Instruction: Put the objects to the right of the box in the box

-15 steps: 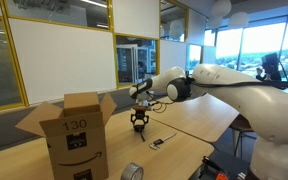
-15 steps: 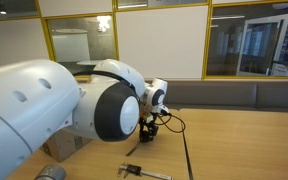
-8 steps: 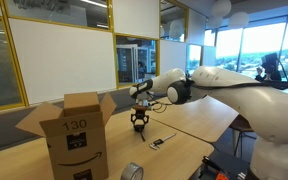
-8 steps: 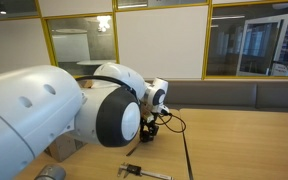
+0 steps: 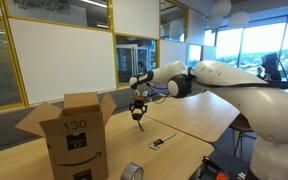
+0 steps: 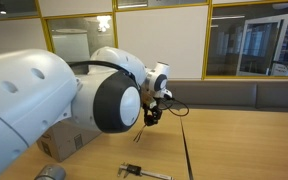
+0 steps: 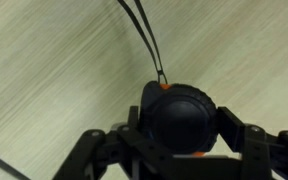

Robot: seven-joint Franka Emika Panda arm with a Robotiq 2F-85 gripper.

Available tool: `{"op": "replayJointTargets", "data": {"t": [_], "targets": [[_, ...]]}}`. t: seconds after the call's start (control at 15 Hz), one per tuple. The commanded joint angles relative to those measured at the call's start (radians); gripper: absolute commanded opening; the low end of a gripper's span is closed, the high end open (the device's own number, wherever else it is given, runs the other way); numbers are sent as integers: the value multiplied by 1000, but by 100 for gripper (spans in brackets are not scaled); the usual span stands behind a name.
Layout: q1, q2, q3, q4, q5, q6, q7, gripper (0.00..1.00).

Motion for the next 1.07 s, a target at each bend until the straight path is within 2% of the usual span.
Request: {"op": "replayJointTargets", "data": {"t": [0.0, 0.27, 0.67, 1.0], "targets": [[20, -148, -12, -98, -1, 77, 8, 53], [55, -274, -22, -197, -14, 209, -4, 53], [138, -485, -36, -455, -42, 457, -22, 53], [220, -655, -42, -663, -128, 625, -22, 53]]}}
